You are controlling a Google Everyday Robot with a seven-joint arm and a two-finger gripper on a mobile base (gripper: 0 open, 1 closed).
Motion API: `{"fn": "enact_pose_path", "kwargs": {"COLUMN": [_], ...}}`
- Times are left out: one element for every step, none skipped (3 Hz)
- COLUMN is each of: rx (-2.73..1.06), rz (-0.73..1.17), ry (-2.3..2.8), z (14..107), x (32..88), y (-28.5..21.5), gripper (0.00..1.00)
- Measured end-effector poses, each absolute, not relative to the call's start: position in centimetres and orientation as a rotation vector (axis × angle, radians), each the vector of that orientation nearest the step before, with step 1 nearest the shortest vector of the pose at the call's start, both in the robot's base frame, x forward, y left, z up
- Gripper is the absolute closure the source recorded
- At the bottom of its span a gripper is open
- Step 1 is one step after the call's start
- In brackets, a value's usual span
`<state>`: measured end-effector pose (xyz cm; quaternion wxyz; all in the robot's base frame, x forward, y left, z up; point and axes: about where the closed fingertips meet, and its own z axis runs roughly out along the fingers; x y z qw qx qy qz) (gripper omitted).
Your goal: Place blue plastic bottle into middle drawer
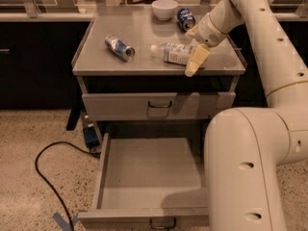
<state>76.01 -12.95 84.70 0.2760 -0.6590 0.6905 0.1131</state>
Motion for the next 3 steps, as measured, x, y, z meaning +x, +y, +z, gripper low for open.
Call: {"fn": "enact_pose_path", "kwargs": {"rx": [-1.787,-1.794,-1.795], "rz": [0.331,0.360,0.361], "ry": [1.857,1.863,1.863], "z": [83.78,82.93,82.89], "x": [76.33,76.52,76.53], "y": [-11.85,-11.02,-10.98], "gripper": [0.00,0.00,0.17]}}
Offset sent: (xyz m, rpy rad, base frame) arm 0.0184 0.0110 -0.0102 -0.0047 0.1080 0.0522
